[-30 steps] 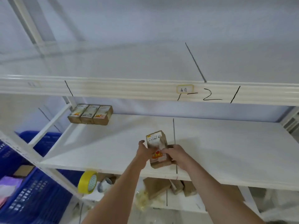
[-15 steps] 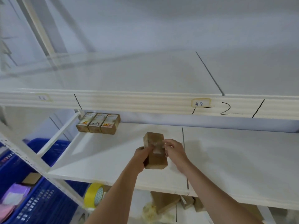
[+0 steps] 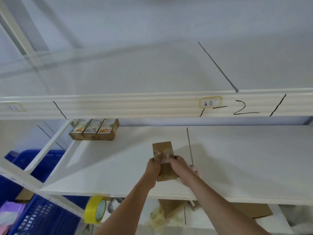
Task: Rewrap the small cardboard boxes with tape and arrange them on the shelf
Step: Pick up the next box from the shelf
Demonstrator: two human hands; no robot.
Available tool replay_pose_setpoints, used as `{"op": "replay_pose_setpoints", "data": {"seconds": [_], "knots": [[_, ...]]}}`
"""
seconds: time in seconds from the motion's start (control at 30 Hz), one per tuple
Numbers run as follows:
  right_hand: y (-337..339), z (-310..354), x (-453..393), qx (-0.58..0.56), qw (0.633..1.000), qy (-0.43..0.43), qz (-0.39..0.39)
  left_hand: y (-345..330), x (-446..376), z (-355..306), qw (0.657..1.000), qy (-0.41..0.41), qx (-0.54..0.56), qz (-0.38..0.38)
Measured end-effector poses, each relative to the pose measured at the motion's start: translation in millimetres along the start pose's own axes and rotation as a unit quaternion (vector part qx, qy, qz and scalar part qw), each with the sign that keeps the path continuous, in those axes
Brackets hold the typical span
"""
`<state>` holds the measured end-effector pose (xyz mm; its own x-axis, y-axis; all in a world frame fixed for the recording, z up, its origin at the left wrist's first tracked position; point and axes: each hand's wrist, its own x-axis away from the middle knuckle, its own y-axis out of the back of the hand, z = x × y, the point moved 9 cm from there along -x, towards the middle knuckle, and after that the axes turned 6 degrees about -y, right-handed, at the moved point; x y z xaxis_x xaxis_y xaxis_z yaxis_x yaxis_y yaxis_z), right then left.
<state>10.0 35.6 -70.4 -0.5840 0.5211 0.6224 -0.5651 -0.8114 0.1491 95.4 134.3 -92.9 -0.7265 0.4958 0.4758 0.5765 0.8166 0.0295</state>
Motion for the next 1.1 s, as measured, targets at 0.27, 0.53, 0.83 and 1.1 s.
{"op": "replay_pose_setpoints", "data": {"seconds": [0.27,0.53,0.83,1.1], "knots": [[-17.0,-16.1,-4.3,-0.064,0.995,-0.036,-0.065,9.3,-9.3,2.4,0.996,-0.04,-0.08,-0.008],[-17.1,-27.4,-9.8,-0.082,0.992,-0.039,-0.089,3.2,-11.7,10.5,0.996,-0.016,-0.072,0.043],[-3.0,-38.3,-22.4,0.053,0.984,-0.095,-0.139,5.8,-23.7,21.8,0.983,-0.014,-0.182,0.001],[4.0,-12.3,-23.2,0.225,0.948,-0.033,-0.221,1.9,-19.1,4.9,0.918,-0.05,-0.392,-0.013]]}}
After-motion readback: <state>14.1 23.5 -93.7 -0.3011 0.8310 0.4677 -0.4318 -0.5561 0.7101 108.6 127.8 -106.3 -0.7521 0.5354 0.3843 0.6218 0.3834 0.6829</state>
